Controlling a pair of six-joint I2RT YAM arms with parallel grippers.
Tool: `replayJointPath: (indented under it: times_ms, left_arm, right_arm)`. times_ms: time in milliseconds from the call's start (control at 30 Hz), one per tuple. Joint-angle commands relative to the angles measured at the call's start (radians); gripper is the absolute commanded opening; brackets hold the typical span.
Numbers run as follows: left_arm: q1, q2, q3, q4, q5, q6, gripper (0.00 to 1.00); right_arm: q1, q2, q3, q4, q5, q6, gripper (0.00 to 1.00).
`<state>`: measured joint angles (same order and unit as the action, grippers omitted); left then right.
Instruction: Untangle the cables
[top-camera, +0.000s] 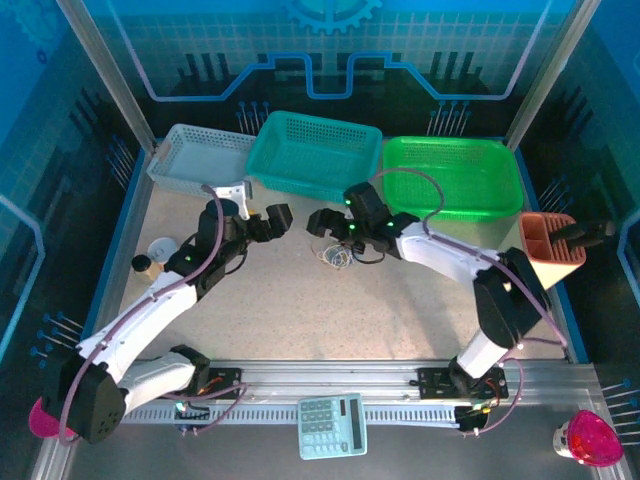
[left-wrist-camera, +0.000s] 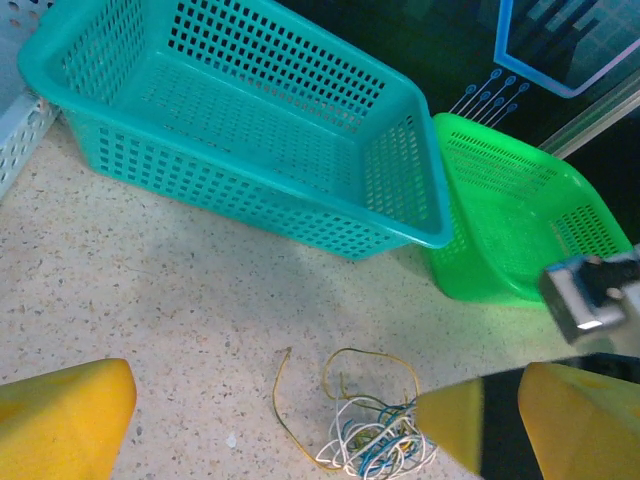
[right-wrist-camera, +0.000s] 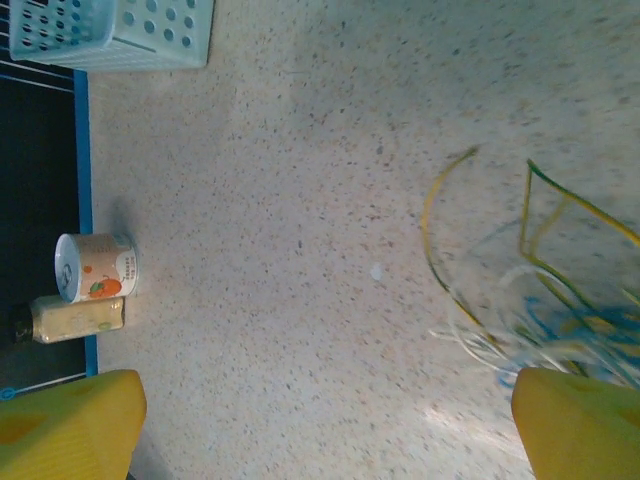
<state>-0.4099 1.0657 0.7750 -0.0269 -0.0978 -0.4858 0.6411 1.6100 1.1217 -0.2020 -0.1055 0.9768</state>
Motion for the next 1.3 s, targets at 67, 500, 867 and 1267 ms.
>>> replayJointPath:
  times_ms: [67,500,867,1267]
  left_arm:
    - [-0.006,0.001,-0.032,0.002,-0.026,-0.036,0.99]
    - [-0.006,0.012,-0.015,-0.029,-0.024,-0.043,0.99]
    - [-0.006,0.007,-0.015,-0.042,-0.025,-0.060,0.99]
    - [-0.007,0.046,-0.024,-0.064,-0.024,-0.074,0.99]
  right_arm:
    - [-0.046,-0.164,-0.100,-0.091,0.069,-0.074,0.96]
    - [-0.101,0.046,-0.057,-0.018,-0.011,-0.177,0.87]
    - [-0.002,0.132,-0.096,0.281,-0.263,-0.192,0.43]
    - [-0.026,-0.042,-0.193,0.072,-0.012,-0.274,0.71]
